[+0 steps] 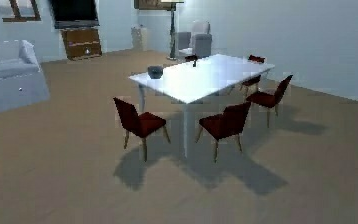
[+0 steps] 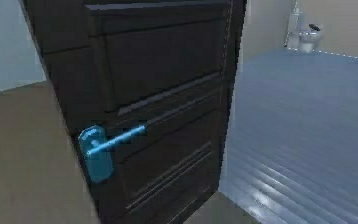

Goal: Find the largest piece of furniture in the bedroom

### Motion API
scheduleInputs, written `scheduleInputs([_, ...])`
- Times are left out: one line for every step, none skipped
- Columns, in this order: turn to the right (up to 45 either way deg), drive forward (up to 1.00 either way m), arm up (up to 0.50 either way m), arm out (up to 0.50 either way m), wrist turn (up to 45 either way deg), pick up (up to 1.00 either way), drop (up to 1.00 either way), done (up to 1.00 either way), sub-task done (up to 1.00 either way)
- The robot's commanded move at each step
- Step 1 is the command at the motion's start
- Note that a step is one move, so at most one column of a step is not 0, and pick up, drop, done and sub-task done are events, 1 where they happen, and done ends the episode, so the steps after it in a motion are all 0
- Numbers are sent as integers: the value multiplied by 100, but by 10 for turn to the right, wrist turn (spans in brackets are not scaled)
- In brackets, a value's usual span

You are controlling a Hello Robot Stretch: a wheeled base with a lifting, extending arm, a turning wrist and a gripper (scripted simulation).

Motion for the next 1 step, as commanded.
scheduleInputs([0, 35, 0, 0, 0, 0, 0, 0, 0])
